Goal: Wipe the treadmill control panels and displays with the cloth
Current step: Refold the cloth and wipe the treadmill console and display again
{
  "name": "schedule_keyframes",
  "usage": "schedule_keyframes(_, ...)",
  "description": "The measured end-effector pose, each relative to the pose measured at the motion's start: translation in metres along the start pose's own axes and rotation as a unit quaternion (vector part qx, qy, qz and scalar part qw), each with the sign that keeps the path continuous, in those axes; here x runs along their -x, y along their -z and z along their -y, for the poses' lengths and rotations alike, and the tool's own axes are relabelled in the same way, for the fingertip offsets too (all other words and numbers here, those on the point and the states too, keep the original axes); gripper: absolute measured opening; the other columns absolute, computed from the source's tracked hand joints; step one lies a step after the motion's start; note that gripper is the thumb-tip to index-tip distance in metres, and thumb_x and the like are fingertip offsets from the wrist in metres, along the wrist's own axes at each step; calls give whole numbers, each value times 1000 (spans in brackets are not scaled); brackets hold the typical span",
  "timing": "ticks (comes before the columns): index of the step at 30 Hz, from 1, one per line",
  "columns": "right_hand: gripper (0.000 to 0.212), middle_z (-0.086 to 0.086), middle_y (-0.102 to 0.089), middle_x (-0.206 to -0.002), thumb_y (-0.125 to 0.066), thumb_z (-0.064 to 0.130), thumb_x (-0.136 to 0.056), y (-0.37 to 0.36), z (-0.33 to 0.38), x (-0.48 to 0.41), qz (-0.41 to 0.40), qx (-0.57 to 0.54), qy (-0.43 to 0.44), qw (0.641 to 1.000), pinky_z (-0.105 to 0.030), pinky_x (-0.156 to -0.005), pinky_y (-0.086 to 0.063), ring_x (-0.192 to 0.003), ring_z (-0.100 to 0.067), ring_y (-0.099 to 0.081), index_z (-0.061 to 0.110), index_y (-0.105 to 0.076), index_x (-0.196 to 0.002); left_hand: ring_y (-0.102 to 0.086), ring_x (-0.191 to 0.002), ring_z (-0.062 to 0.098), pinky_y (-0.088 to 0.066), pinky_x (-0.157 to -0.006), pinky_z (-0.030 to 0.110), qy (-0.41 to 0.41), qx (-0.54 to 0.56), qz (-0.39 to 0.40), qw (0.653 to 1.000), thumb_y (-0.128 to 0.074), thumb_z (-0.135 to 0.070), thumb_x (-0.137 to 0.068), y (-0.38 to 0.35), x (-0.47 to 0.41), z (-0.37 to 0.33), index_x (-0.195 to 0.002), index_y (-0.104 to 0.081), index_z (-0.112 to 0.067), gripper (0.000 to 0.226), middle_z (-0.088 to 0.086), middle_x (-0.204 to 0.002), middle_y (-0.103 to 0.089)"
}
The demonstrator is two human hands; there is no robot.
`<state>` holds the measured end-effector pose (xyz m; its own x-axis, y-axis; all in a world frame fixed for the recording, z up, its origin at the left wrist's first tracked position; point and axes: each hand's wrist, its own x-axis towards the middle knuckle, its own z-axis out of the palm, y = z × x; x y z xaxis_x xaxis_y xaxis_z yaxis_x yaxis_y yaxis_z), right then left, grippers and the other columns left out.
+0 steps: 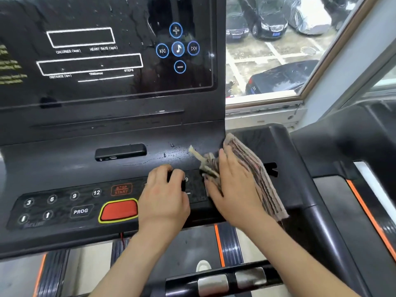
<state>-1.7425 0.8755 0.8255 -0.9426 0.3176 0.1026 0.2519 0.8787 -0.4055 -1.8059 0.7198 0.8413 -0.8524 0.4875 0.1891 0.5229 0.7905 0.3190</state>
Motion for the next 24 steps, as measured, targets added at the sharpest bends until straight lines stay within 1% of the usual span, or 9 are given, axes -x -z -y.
schedule_keyframes(2,79,-16,-24,-157,-40,47,-89,-4,1,28,5,-16,33,999,-45,-112,-31,-145,-30,-24,4,-17,-151,-52,-100,30,-50,-65,37,-1,18,1,1000,-52,-13,-65,0,-2,-2,-90,-62,-15,26,6,-104,-57)
schedule_keyframes(6,99,-19,-26,-155,-60,41,-82,-7,-2,-10,-27,-109,0,994,-43,-109,-36,-139,-32,-33,6,1,-152,-50,-101,27,-51,-63,37,16,32,1,999,-60,-7,-66,1,-9,-2,-93,-65,-19,30,2,-103,-56)
schedule_keyframes(9,102,-22,2,-160,-61,39,-89,-8,2,-58,-26,-93,-25,995,-39,-119,-16,-148,-31,-5,-2,9,-150,-52,-97,27,-52,-63,39,8,33,-7,999,-52,-15,-70,2,-11,-5,-95,-65,-18,28,1,-102,-57)
schedule_keyframes(11,96,-27,9,-157,-53,45,-91,-10,4,-68,-42,-52,-34,997,-37,-120,-11,-148,-34,2,-6,5,-149,-53,-98,25,-51,-69,38,9,52,-13,999,-47,-22,-79,5,-16,-7,-97,-65,-18,24,0,-105,-59)
schedule_keyframes(15,81,-26,-10,-158,-29,51,-90,-13,17,-36,-21,70,25,997,-46,-118,-18,-147,-37,-12,-2,-20,-151,-51,-114,25,-49,-90,37,-28,28,-20,999,-49,-30,-91,8,-20,18,-111,-64,-18,28,2,-127,-57)
schedule_keyframes(17,72,-13,-31,-155,-32,49,-89,-17,31,-15,11,80,100,992,-40,-114,-22,-143,-27,-29,7,-35,-148,-48,-123,28,-48,-97,41,-57,-12,2,998,-51,-33,-87,11,-13,34,-123,-60,-20,40,7,-138,-51)
schedule_keyframes(19,66,-2,-49,-145,-36,49,-87,-19,46,-11,28,67,140,988,-37,-102,-40,-129,-20,-50,15,-45,-143,-46,-124,30,-47,-97,42,-35,-25,-12,999,-61,-30,-84,18,-8,50,-127,-57,-20,45,9,-139,-48)
schedule_keyframes(21,66,4,-52,-142,-37,50,-86,-20,56,-24,38,57,162,984,-37,-95,-47,-122,-18,-56,20,-41,-145,-46,-120,30,-45,-95,41,14,-41,-75,996,-63,-29,-86,32,-12,71,-126,-59,-14,42,11,-133,-50)
schedule_keyframes(24,72,8,-40,-151,-42,48,-88,-23,73,-48,57,47,195,978,-36,-101,-36,-130,-17,-45,24,-23,-153,-49,-116,31,-47,-95,43,57,-83,-113,989,-55,-25,-89,47,-22,108,-126,-59,-9,40,13,-125,-54)
